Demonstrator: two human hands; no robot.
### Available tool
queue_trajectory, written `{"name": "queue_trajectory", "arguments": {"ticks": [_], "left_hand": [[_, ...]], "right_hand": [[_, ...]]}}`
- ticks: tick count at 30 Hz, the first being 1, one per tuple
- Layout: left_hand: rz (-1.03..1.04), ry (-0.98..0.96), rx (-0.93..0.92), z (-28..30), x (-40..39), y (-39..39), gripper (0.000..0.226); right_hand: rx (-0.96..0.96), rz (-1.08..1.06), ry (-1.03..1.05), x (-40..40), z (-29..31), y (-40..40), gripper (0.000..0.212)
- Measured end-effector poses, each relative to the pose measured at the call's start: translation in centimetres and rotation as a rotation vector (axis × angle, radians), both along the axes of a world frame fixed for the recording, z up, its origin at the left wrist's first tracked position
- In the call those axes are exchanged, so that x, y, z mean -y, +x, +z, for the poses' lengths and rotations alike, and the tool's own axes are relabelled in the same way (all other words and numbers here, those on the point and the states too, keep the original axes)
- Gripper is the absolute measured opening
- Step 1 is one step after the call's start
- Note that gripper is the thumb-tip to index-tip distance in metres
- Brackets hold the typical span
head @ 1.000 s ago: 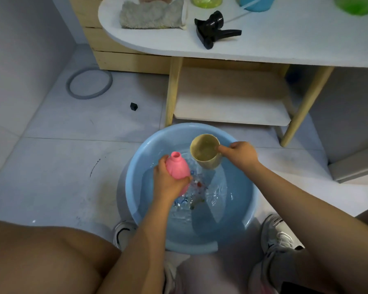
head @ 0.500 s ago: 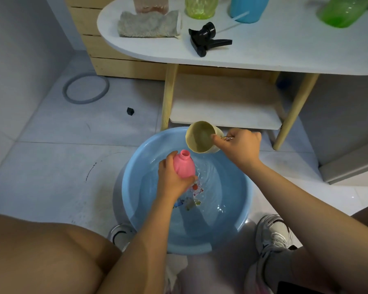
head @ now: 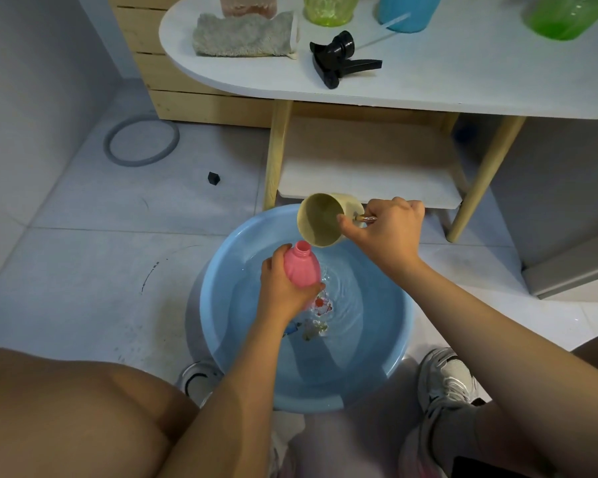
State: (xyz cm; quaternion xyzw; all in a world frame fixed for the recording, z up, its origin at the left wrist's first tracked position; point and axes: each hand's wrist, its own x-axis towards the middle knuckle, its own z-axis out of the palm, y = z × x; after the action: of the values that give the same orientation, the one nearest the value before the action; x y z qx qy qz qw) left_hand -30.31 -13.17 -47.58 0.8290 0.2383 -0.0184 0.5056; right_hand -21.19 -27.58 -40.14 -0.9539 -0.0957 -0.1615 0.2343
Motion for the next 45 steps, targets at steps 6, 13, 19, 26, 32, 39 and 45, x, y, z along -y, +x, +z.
{"name": "queue_trajectory", "arguments": {"ticks": [6, 13, 19, 26, 32, 39, 45], "left_hand": [[-0.005, 0.004, -0.014, 0.01, 0.05, 0.08, 0.095], [-0.010, 0.004, -0.020, 0.07, 0.06, 0.16, 0.094], [-0.004, -0.002, -0.018, 0.22, -0.03, 0.10, 0.093], [-0.013, -0.010, -0.003, 0.26, -0.06, 0.02, 0.092], [-0.013, -0.002, -0.006, 0.09, -0.04, 0.15, 0.092], [-0.009, -0.001, -0.030, -0.04, -0.05, 0.17, 0.091], [-0.008, -0.001, -0.021, 0.03, -0.17, 0.09, 0.092]], "right_hand": [[0.073, 0.039, -0.056, -0.07, -0.17, 0.08, 0.051], [0.135, 0.034, -0.067, -0.15, -0.29, 0.17, 0.050], [0.170, 0.023, -0.071, -0.23, -0.19, 0.26, 0.048], [0.252, 0.040, -0.076, -0.26, -0.03, 0.28, 0.049], [0.320, 0.070, -0.084, -0.22, -0.10, 0.38, 0.050], [0.390, 0.101, -0.088, -0.11, -0.15, 0.46, 0.048], [0.418, 0.115, -0.097, -0.02, -0.22, 0.59, 0.047]]}}
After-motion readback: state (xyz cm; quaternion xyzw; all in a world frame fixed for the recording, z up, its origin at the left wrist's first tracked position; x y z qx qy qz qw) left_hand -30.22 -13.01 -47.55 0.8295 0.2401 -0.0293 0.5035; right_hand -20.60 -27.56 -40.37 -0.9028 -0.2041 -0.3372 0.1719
